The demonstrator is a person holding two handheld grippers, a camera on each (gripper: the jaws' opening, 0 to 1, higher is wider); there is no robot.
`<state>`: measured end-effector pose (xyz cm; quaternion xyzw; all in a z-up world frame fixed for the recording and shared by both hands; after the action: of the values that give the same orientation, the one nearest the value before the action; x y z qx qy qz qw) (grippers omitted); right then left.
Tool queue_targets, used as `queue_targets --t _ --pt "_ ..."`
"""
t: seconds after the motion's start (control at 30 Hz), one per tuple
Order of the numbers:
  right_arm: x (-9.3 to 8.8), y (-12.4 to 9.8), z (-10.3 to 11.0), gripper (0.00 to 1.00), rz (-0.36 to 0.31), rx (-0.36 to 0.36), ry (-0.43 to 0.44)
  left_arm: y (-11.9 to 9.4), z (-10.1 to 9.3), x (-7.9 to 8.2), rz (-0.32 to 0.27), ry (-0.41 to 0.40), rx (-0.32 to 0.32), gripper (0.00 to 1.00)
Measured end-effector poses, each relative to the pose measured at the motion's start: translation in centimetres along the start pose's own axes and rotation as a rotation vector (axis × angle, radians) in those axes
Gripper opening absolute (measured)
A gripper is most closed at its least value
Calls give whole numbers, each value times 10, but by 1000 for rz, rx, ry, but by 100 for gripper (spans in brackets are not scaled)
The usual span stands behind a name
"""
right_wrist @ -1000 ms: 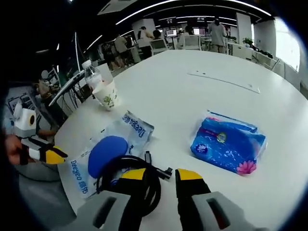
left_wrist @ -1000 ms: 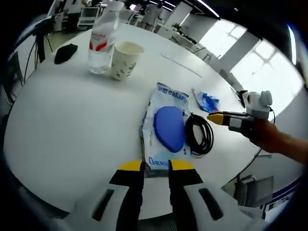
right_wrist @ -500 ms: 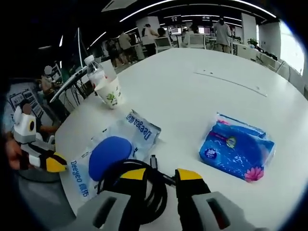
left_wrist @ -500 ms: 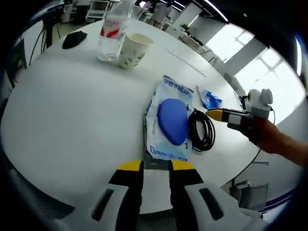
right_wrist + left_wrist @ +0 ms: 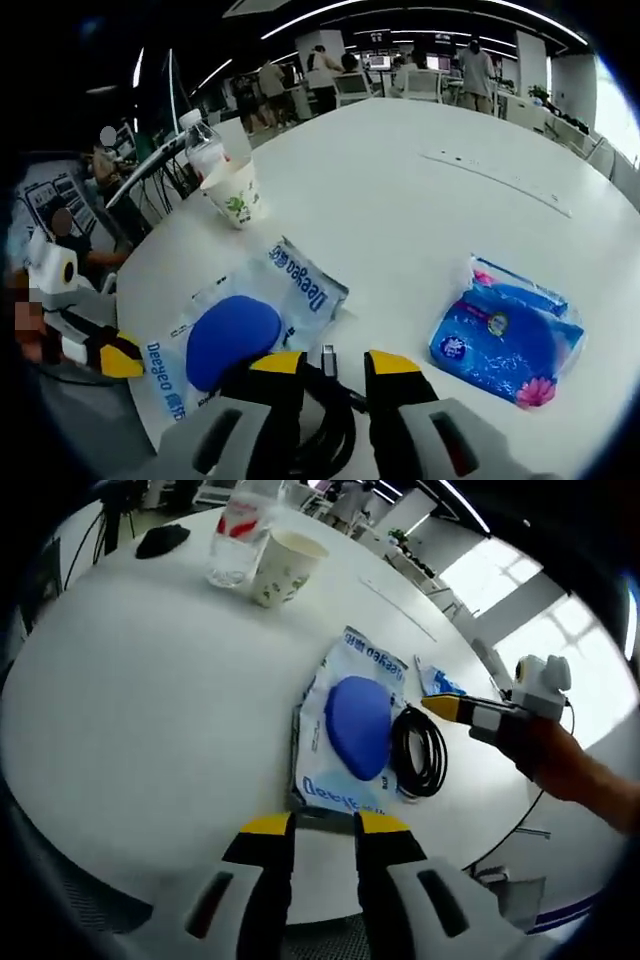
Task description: Arrange the tabletop items into an orderly group along one side of the table until the central work area is clear of visible clutter.
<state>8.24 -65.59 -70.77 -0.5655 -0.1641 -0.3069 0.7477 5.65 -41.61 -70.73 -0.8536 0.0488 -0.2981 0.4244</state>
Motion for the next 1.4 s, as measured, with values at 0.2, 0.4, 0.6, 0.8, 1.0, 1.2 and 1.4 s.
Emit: queue_targets --t 0.2,0.4,0.6,0.8,1.0,1.2,1.4 --pt "4 8 3 23 18 5 -43 1 -4 0 6 -20 -7 22" --pt "12 13 6 23 30 15 -76 1 -9 -1 8 -18 -5 22" --pt "22 21 10 25 45 28 -118 8 -7 -4 14 -43 -8 22" --pt "28 33 13 27 102 43 -209 13 -18 -7 22 -26 -19 22" --pt "26 32 15 28 130 48 -243 17 -20 -7 26 -55 -31 22" --pt "33 39 16 28 139 56 -264 17 -25 -5 35 -69 -25 21" --pt "41 48 16 28 149 66 -285 21 -26 -7 55 -77 -25 20"
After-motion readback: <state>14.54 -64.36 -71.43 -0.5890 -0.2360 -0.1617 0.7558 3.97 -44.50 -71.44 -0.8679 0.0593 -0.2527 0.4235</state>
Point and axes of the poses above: the point that each gripper's makers call its tool centre point, and the gripper's own axes: y roughly forward along the fingers, z roughly to its left, x roughly out of its top, the point moved 4 cm from there along -y, roughly backward along the fingers, and after that the axes turned 10 degrees about y, right-handed, at the moved point
